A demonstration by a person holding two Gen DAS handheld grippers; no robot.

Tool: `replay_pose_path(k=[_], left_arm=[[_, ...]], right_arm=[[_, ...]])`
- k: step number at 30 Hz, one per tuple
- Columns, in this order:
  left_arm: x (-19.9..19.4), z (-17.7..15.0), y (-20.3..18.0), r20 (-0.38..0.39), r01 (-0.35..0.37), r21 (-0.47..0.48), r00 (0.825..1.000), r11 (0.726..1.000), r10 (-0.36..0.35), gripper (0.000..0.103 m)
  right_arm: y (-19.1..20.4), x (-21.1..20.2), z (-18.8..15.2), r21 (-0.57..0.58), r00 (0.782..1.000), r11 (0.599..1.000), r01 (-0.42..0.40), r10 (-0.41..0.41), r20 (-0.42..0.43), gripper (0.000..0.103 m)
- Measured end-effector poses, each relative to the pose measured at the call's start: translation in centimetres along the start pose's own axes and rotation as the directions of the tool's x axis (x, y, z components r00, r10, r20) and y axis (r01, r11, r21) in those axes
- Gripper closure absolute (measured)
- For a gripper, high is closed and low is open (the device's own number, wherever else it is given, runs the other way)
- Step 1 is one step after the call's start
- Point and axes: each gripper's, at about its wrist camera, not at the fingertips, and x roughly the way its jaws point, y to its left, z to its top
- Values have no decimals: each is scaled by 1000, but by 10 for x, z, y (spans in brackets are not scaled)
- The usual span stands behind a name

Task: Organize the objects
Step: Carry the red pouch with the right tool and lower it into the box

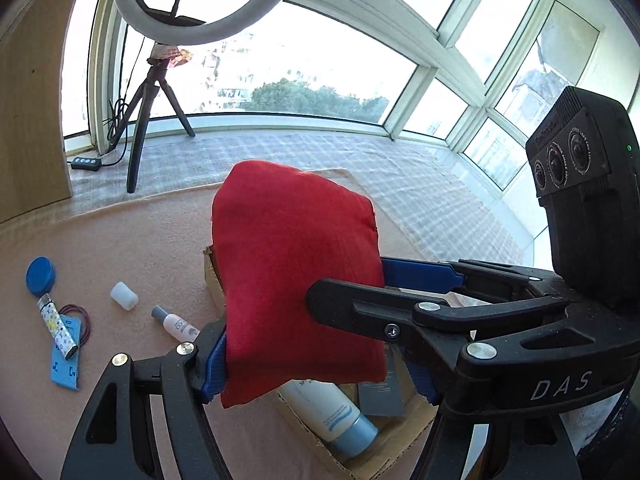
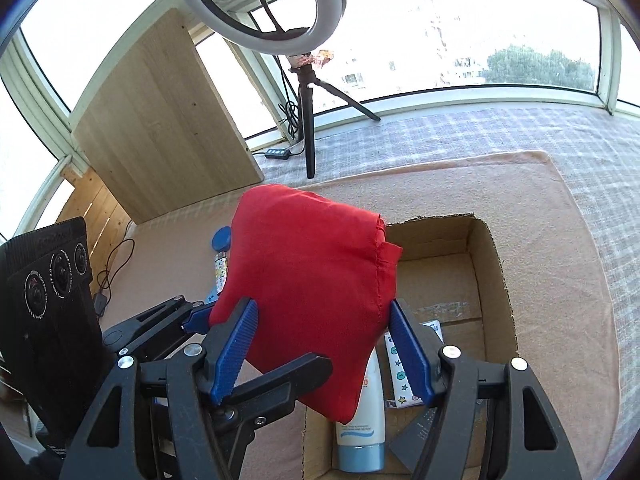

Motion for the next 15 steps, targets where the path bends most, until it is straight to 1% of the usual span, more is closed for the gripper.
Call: replay_pose_path(k=[7, 15], left_arm=[[53, 15, -13, -47, 15, -1, 999, 1000, -15, 29], [98, 17, -12, -109, 14, -8, 994, 1000, -15, 30]], right_arm=[[-42, 19, 10, 24, 999, 999, 38, -37, -15, 39], [-73, 40, 16, 66, 998, 996, 56, -53, -45, 39]])
